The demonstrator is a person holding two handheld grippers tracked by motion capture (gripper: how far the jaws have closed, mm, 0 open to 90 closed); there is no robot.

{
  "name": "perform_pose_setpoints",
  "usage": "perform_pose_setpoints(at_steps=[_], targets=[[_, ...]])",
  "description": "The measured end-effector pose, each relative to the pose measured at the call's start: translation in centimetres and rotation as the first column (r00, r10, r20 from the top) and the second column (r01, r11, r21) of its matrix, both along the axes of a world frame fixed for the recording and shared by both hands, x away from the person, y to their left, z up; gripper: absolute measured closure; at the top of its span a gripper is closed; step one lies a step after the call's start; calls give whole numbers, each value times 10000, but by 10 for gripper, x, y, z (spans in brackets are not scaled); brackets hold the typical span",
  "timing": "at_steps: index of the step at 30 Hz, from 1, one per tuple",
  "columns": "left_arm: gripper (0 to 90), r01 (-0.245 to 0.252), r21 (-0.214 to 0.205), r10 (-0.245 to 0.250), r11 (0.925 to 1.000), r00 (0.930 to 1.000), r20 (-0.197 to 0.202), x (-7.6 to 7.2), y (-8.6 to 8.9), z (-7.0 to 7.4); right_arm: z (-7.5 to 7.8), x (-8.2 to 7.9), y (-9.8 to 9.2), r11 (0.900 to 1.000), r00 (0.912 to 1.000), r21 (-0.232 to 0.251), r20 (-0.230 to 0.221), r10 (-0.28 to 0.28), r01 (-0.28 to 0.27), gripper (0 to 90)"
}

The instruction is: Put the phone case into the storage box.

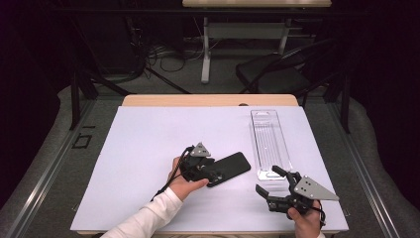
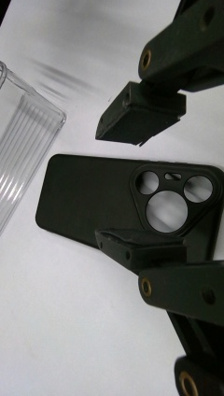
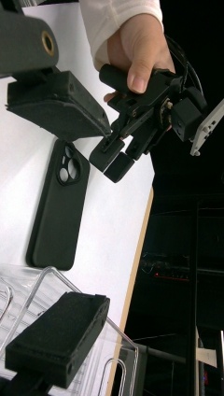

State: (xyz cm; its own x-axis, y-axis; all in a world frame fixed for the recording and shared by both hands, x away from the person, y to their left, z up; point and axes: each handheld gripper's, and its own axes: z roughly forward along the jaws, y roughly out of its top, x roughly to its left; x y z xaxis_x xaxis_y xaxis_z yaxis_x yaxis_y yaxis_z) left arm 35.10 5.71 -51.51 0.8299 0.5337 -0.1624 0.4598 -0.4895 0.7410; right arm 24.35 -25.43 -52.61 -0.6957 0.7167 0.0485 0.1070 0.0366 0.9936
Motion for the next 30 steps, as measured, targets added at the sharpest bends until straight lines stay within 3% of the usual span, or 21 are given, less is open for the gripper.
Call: perform_pose_setpoints(at_steps=[4,7,10,12,16,19,24,30], targets=[[417,242,-421,-234,9988,9995,188,4,2,2,0,0,0,10000,10000,7,-4,3,-3,143],[406,262,-341,-252,9991,9993,285,7,2,5,0,0,0,10000,10000,7,1,5,-5,143],[391,238,-395,-239,9989,9997,-7,10,3,8,0,0,0,10000,10000,3,-3,4,-4,143],[281,247,-533,-258,9983,9995,-207,12,3,8,0,0,0,10000,10000,-6,24,3,-3,142],[202,294,-346,-301,9990,9994,-191,15,1,7,0,0,1,10000,10000,-3,-1,3,-3,142],[150,233,-112,-232,9997,9997,96,17,0,7,0,0,1,10000,10000,-5,-4,5,-5,143],[19,333,-106,-328,9994,9985,428,21,-1,5,0,0,1,10000,10000,-8,-6,8,-8,143],[4,563,-10,-562,9984,9973,474,25,-5,1,-1,1,0,10000,10000,-39,-41,10,-11,143]])
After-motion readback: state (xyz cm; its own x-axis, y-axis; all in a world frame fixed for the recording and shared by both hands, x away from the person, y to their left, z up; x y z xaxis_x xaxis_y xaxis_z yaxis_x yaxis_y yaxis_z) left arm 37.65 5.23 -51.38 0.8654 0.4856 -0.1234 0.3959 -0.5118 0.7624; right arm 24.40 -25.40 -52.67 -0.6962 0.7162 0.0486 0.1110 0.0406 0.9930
